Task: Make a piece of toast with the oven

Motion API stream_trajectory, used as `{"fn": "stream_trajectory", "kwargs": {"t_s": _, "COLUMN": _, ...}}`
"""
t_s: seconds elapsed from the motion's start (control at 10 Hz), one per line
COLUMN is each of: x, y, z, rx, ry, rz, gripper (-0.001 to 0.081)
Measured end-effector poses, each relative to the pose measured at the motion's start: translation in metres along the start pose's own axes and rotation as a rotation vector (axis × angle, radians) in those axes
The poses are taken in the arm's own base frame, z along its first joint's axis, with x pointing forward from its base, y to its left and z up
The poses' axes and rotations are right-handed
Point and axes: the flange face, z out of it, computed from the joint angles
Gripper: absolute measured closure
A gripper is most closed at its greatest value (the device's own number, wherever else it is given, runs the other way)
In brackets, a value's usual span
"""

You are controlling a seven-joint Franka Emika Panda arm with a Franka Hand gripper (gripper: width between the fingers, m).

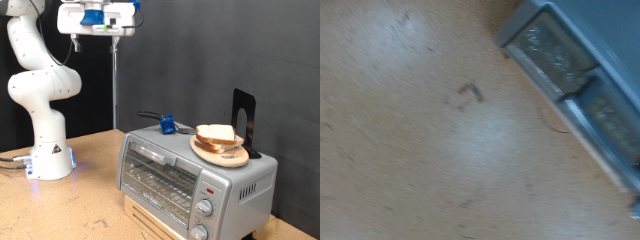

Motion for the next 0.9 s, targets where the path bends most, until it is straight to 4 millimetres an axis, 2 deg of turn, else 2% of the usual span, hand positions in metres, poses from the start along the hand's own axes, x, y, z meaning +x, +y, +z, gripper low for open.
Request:
{"fn": "stream_trajectory", "kwargs": {"t_s": 0.2, "x": 0.000, "y": -0.017, "z": 0.001, "rx": 0.183, "ry": -0.100, "rz": -0.166, "gripper": -0.0003}}
{"fn": "stream_trajectory", "kwargs": {"t_s": 0.4, "x": -0.002, "y": -0.040, "z": 0.018, "rx": 0.303, "ry": -0.112, "rz": -0.173, "gripper": -0.0003}}
{"fn": "stream_trajectory", "kwargs": {"t_s": 0.5, "x": -0.002, "y": -0.037, "z": 0.019, "rx": 0.282, "ry": -0.113, "rz": -0.174, "gripper": -0.0003}}
{"fn": "stream_trajectory", "kwargs": {"t_s": 0.7, "x": 0.001, "y": -0.036, "z": 0.021, "rx": 0.257, "ry": -0.211, "rz": -0.351, "gripper": -0.0003}}
{"fn": "stream_trajectory", "kwargs": {"t_s": 0.9, "x": 0.012, "y": -0.051, "z": 0.042, "rx": 0.232, "ry": -0.296, "rz": -0.551, "gripper": -0.0003}}
